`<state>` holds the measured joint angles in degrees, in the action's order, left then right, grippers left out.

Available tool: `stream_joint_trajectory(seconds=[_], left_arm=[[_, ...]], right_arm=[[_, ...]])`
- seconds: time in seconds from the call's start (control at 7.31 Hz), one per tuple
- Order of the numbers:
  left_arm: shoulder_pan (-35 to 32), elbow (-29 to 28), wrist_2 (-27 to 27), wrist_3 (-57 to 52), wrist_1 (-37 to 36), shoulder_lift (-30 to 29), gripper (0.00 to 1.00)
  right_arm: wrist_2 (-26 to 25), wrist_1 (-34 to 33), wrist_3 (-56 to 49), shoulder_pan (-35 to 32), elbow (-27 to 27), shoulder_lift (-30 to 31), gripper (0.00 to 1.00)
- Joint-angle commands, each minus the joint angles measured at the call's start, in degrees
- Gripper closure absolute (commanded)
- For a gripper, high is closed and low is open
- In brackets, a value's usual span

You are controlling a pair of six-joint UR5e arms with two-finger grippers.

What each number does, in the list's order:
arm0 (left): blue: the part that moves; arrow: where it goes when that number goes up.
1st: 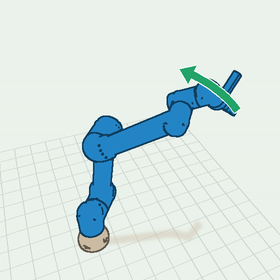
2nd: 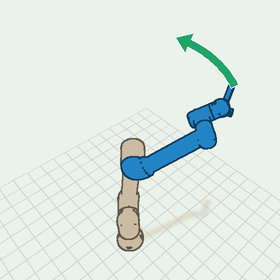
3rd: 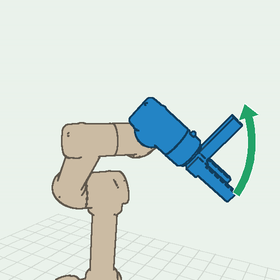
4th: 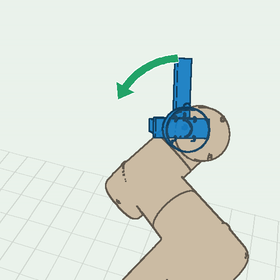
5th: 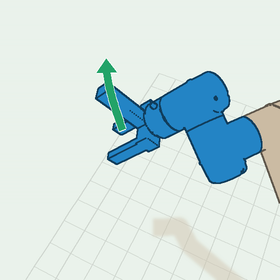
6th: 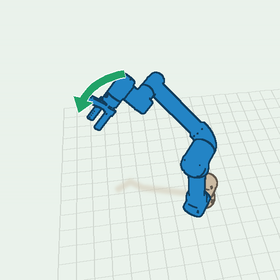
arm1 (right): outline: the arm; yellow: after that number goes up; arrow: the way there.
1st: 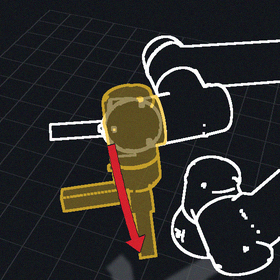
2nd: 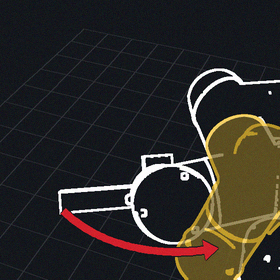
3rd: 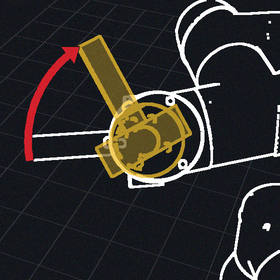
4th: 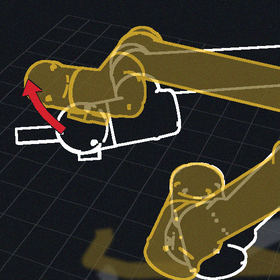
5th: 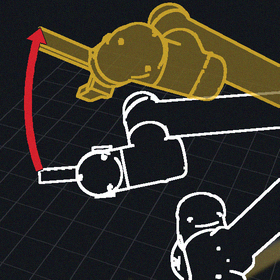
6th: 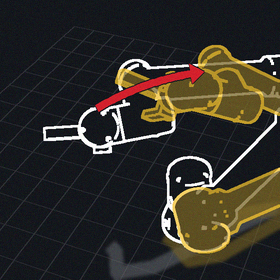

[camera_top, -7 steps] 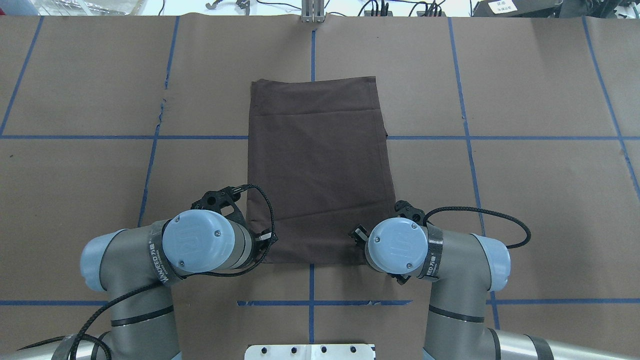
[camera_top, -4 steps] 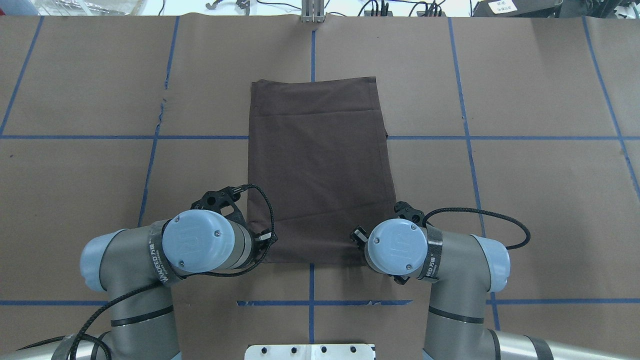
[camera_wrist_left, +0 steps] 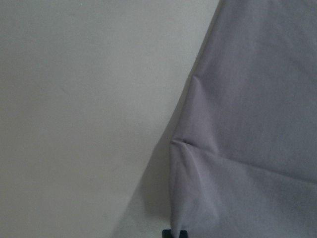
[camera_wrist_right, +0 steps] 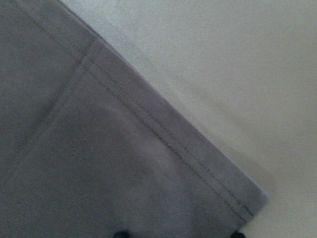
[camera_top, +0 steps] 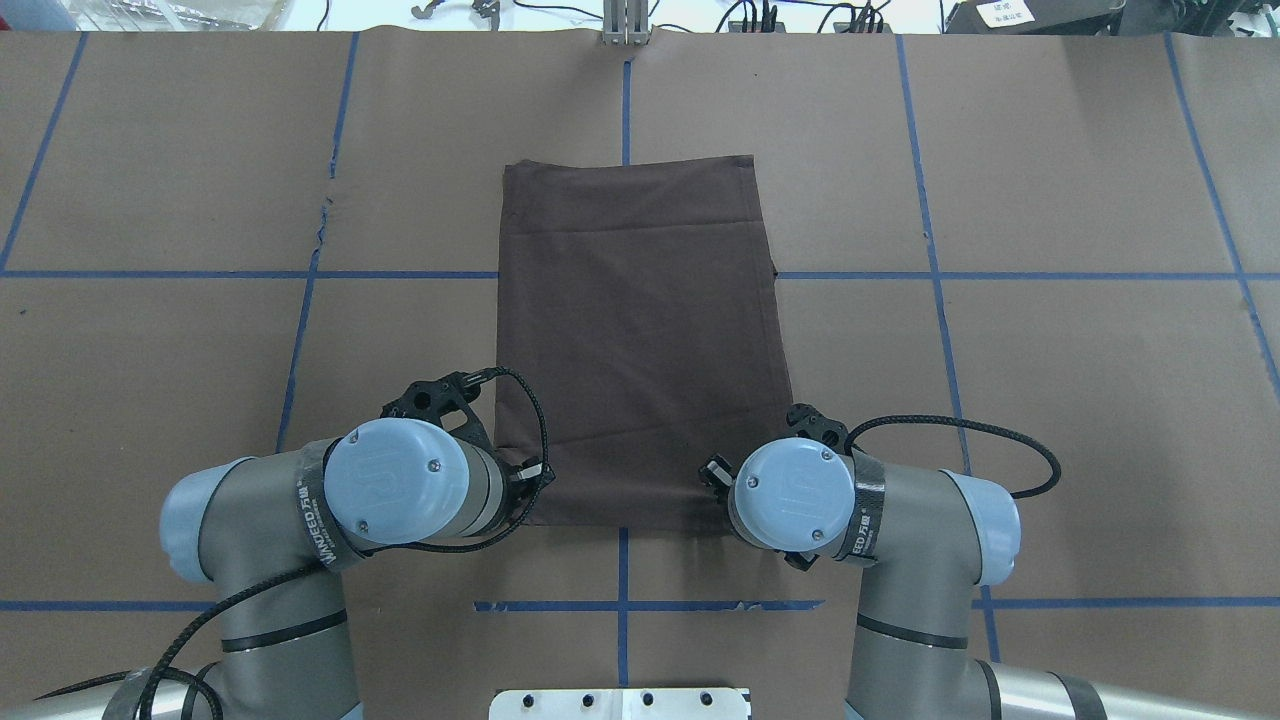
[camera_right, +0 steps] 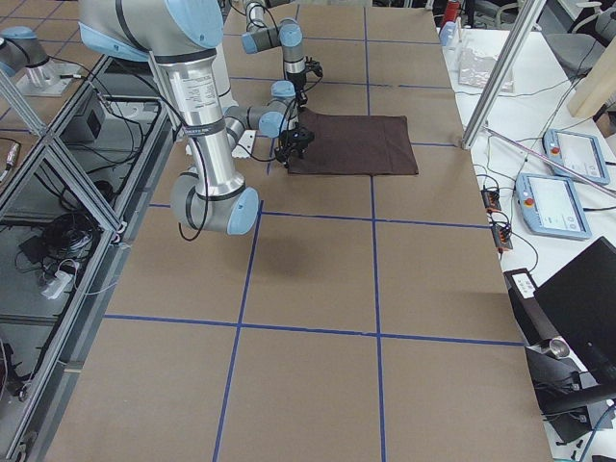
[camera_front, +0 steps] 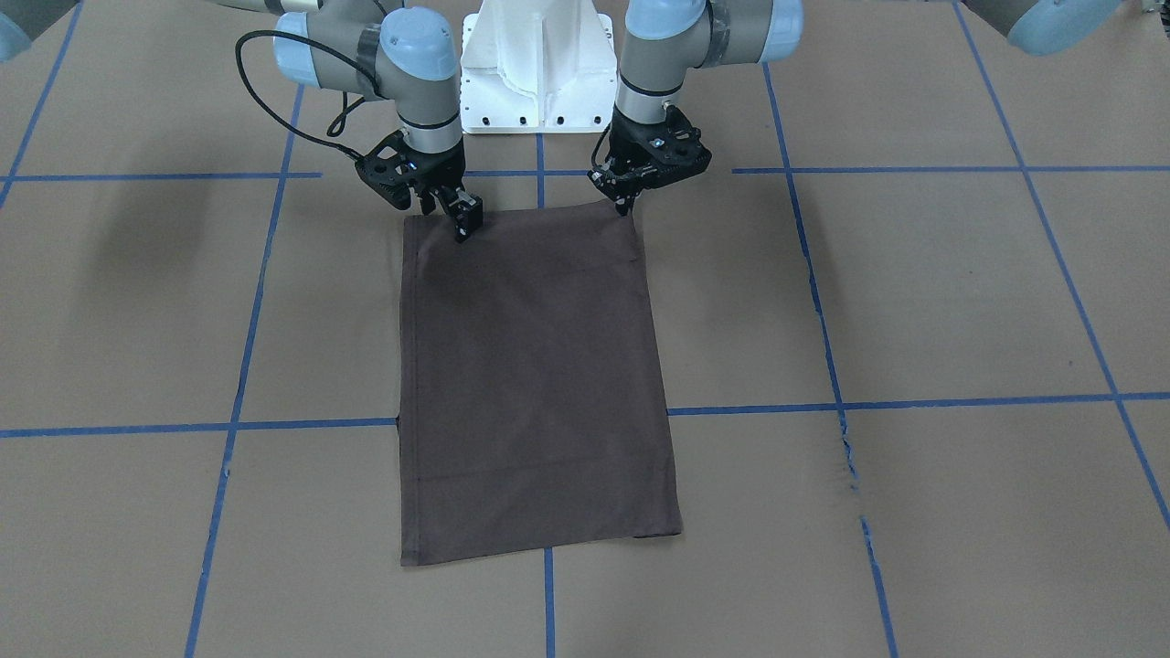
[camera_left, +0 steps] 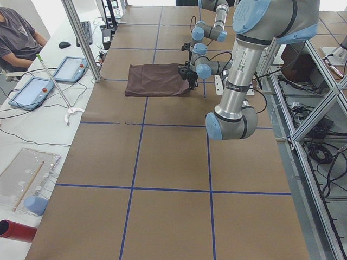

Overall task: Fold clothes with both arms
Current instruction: 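Grasp both near corners of the shirt with the left and right grippers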

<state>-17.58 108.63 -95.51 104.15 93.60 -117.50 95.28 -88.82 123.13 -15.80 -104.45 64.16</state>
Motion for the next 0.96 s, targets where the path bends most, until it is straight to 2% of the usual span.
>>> stream_joint_trajectory(seconds=[0.0,0.41,0.55,0.68,0.82], left_arm=[[0.0,0.0,0.1,0.0,0.0,0.0,1.00],[0.1,0.0,0.0,0.1,0.0,-0.1,1.00],[0.1,0.0,0.0,0.1,0.0,-0.1,1.00],[0.0,0.0,0.0,0.1,0.0,-0.1,1.00],[0.0,0.0,0.1,0.1,0.0,-0.1,1.00]], right_arm=[[-0.2,-2.8,0.1,-0.1,-0.3,-2.4,1.00],[-0.4,-2.8,-0.2,-0.2,0.2,-2.7,1.00],[-0.4,-2.8,-0.3,-0.2,0.1,-2.7,0.89],[-0.4,-2.7,-0.3,-0.2,0.2,-2.7,0.05],[-0.4,-2.5,-0.6,-0.4,0.1,-2.7,0.00]])
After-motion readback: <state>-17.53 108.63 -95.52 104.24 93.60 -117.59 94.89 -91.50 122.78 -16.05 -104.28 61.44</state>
